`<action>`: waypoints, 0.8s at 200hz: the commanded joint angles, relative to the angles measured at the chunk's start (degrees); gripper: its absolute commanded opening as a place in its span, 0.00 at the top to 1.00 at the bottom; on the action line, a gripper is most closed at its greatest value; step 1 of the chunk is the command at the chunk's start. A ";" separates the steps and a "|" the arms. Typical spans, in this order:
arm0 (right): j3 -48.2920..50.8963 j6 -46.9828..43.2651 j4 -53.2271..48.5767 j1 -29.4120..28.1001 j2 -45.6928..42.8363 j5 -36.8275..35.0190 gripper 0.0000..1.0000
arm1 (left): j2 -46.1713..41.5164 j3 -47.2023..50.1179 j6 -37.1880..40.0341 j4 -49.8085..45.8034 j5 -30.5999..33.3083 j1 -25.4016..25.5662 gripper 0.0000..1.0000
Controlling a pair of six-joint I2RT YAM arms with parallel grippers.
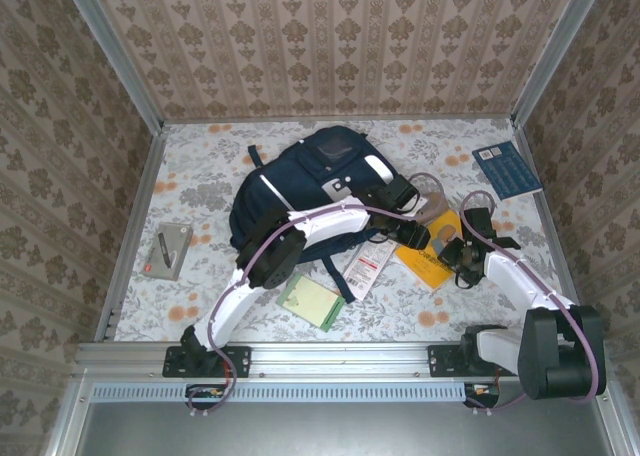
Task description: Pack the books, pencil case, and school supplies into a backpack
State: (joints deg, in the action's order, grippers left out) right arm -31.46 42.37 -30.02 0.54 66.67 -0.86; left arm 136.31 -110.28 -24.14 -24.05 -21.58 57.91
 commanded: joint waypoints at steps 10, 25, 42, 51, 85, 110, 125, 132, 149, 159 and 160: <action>-0.10 1.17 -2.58 0.43 1.11 -2.01 0.49 | 3.64 -2.69 1.57 -4.18 2.34 0.27 0.45; -0.09 1.64 -2.98 0.49 1.98 -2.68 0.50 | 4.59 -3.53 1.87 -5.32 2.64 0.65 0.46; -0.10 2.01 -2.65 0.60 2.56 -2.47 0.50 | 5.21 -3.90 1.99 -5.87 3.15 0.80 0.46; 0.09 2.18 -2.13 0.61 2.65 -2.07 0.51 | 5.57 -4.02 1.99 -5.83 2.66 0.84 0.46; 0.44 0.79 1.85 0.61 4.04 1.82 0.54 | 5.30 -3.73 0.73 -3.88 -5.26 0.85 0.48; 1.03 0.13 3.96 0.59 3.19 3.97 0.60 | 3.40 -2.18 -3.26 0.67 -13.98 0.42 0.52; 1.32 0.02 4.49 0.61 1.93 4.31 0.60 | 1.36 1.09 -7.60 7.07 -20.52 -0.13 0.55; 1.39 -0.07 4.54 0.61 1.28 4.36 0.61 | 0.42 2.21 -8.84 9.29 -22.18 -0.40 0.56; 1.49 -0.52 4.40 0.70 -0.14 4.41 0.61 | -1.53 3.34 -10.13 11.62 -24.56 -0.76 0.55; 1.67 -0.71 4.34 0.78 -0.91 4.31 0.61 | -2.15 4.10 -11.71 14.19 -26.91 -1.04 0.55; 1.67 -0.71 4.31 0.78 -0.97 4.30 0.61 | -2.21 4.15 -11.93 14.46 -27.05 -1.09 0.55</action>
State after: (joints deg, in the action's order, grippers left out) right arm -30.39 43.18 -28.84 1.58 67.68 -0.21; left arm 138.28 -108.07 -30.30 -17.67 -34.70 54.68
